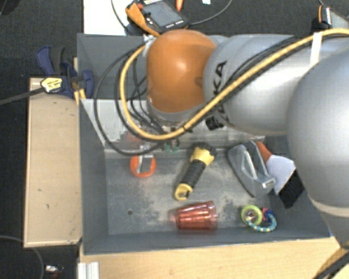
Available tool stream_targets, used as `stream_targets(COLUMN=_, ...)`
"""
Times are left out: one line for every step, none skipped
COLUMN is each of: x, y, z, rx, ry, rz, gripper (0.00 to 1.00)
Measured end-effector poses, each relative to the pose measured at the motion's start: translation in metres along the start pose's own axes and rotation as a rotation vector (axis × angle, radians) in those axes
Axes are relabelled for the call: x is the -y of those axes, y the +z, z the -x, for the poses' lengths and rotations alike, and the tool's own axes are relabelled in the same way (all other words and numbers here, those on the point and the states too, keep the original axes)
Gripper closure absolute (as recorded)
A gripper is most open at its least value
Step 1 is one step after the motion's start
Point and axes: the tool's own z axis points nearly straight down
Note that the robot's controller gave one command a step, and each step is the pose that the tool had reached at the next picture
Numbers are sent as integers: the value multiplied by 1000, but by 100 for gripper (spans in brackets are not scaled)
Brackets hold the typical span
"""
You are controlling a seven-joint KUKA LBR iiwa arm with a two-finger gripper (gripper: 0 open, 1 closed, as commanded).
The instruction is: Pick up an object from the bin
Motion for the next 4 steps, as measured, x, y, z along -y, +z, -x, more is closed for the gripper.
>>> stream_targets(x=1, y=-5, z=2, rx=8, ry=8, rz=2, gripper=0)
stream_targets(x=32, y=119, z=1, rx=3, ry=178, rz=0, gripper=0)
stream_targets(x=29, y=62, z=5, rx=19, ry=28, rz=6, gripper=0)
stream_targets(x=32, y=112, z=-1, rx=-1, ry=164, rz=0, gripper=0)
